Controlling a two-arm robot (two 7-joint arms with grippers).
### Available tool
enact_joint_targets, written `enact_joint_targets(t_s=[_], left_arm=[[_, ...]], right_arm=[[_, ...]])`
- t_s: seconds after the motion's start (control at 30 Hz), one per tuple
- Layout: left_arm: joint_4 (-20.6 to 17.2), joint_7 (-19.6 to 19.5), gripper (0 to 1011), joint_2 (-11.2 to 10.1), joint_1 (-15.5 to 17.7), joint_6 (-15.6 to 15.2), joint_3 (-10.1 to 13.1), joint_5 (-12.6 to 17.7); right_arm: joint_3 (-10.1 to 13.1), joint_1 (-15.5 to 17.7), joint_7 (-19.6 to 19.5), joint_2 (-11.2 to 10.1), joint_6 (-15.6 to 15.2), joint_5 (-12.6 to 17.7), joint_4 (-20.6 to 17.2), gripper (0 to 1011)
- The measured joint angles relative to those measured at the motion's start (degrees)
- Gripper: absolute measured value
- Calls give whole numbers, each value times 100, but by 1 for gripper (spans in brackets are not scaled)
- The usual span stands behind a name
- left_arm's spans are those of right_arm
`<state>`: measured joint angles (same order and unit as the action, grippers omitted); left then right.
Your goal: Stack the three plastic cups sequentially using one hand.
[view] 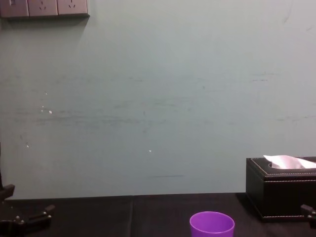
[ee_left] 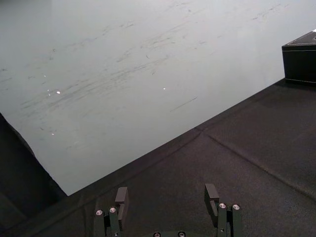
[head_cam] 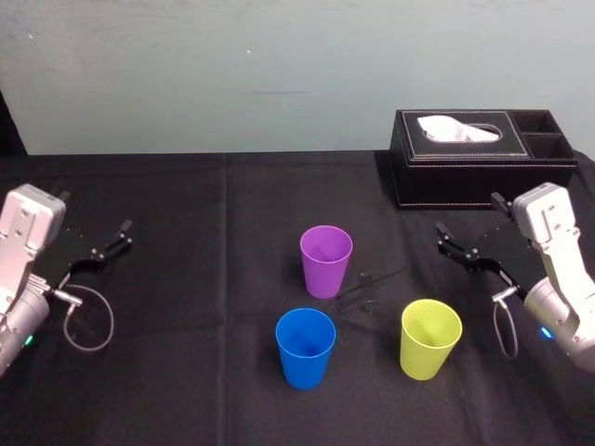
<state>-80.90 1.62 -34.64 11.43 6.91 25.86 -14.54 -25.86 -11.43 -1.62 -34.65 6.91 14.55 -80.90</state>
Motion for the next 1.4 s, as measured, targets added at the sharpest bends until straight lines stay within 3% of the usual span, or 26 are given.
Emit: enact_joint_targets(t_s=[0.33, 0.63, 0.97, 1.4], left_arm=[[0, 0, 1011, 0, 0, 0, 0, 0], [0, 0, 1011, 0, 0, 0, 0, 0], [0, 0, 1011, 0, 0, 0, 0, 0], [0, 0, 1011, 0, 0, 0, 0, 0]], right_arm=[[3, 1, 2, 1, 0, -2, 0, 1000], [236, 175, 160, -53, 13, 73, -158, 1000], [759, 717, 526, -423, 84, 418, -685, 1000], [1363, 1314, 1176, -865, 186, 993, -1090, 1000]])
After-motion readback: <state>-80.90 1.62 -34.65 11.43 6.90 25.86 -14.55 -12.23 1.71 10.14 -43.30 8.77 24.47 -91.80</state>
